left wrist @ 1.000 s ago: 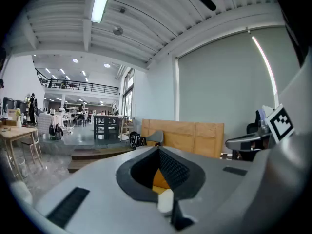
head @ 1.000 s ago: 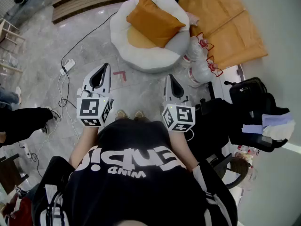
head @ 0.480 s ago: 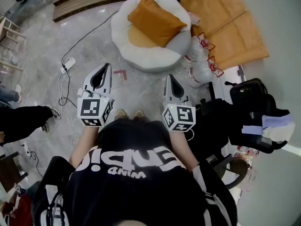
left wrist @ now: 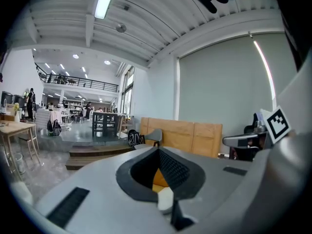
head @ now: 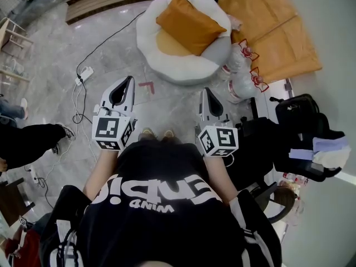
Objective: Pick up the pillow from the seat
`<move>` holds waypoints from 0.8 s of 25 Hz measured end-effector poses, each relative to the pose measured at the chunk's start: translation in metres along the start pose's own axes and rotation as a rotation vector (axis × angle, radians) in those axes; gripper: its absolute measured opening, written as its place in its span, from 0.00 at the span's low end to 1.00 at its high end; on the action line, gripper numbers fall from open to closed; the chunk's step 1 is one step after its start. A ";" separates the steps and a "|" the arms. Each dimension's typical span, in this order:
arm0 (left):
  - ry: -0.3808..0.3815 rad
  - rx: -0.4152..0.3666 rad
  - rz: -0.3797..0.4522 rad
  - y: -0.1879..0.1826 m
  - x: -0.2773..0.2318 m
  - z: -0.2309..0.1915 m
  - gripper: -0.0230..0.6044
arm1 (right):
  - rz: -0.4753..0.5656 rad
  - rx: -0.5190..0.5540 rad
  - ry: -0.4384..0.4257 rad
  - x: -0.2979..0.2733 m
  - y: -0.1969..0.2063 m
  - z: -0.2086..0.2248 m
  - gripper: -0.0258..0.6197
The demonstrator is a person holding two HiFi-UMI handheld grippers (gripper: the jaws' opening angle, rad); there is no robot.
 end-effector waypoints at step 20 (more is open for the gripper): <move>0.071 0.019 0.007 0.002 -0.004 -0.043 0.05 | 0.024 0.028 0.091 -0.005 0.000 -0.020 0.07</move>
Point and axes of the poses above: the fingertips, and each gripper's own axes: x backward along the fingers, z to its right, y out of its underside, the point moved 2 cm from there along x, backward along the fingers, and after that the axes turned 9 degrees about z, right-handed, at the moved point
